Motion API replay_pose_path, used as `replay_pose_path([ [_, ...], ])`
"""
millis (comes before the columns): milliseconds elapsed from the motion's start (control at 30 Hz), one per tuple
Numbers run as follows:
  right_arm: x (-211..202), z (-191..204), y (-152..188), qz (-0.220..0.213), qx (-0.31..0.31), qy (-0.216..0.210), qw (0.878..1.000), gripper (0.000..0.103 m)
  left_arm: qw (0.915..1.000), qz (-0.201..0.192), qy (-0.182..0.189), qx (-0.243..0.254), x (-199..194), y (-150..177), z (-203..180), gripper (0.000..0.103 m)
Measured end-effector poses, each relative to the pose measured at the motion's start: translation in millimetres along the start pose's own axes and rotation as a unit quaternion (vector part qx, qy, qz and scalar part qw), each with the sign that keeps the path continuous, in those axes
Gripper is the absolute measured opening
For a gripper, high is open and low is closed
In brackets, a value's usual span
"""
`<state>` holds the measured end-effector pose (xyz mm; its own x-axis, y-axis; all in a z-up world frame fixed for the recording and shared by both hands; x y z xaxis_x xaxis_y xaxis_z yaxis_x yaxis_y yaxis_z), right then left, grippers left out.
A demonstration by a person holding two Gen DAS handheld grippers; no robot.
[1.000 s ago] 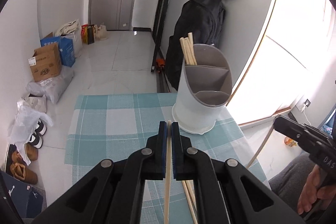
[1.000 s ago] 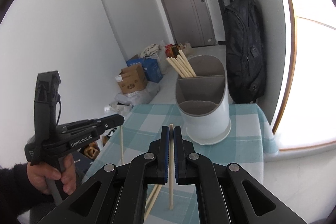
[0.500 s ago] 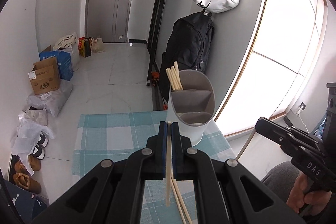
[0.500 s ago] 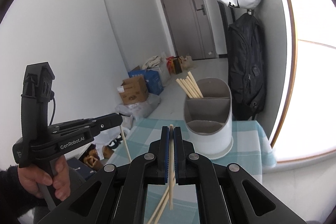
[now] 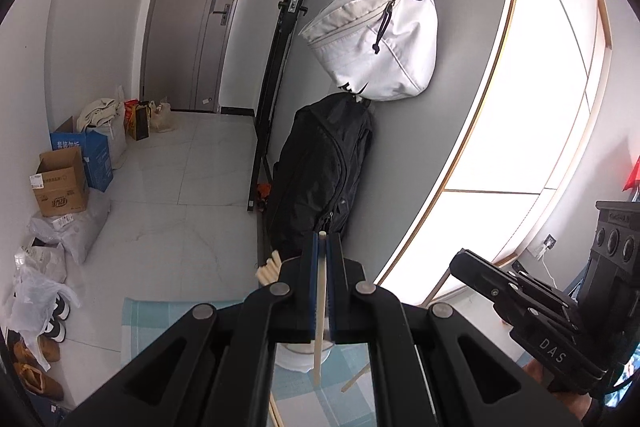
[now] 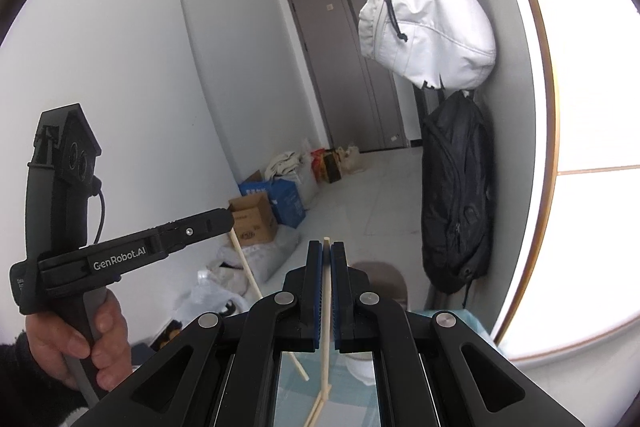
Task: Organize utensils
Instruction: 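Lower both chopsticks into the holder and open both grippers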
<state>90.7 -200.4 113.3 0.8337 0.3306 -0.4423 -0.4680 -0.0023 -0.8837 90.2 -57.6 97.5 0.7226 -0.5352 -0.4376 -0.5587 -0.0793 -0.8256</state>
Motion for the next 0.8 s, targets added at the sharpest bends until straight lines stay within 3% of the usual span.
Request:
replay_pose_path([
  [200, 24.6, -9.2, -47.8, -0.021, -0.016, 0.007, 1.000, 0.003, 0.9997, -0.023, 0.007, -0.004, 16.6, -36.5, 0.2, 0.000],
  [367, 61.2, -13.2, -61.9, -0.018, -0.033, 0.012, 0.999, 0.003, 0.9995, -0.032, 0.000, -0.003, 39.9, -49.4, 12.7, 0.000],
  [800, 134.2, -38.0, -37.2, 0.026, -0.040, 0.018, 0.999, 0.003, 0.9994, 0.030, 0.000, -0.018, 95.3, -3.2, 49.2, 0.000],
])
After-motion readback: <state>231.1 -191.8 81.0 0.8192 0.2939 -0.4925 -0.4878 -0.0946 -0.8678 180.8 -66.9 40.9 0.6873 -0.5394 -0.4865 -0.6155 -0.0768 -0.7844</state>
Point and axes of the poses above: each gripper's, at about its wrist camera, not at the fingertips, and x roughly the way its jaws point, z to its left, y to its underside, the point moved 5 cm from there along x, roughly the way its jaws point, and after that the axes turned 8 degrees about y, right-handed, at the moved point
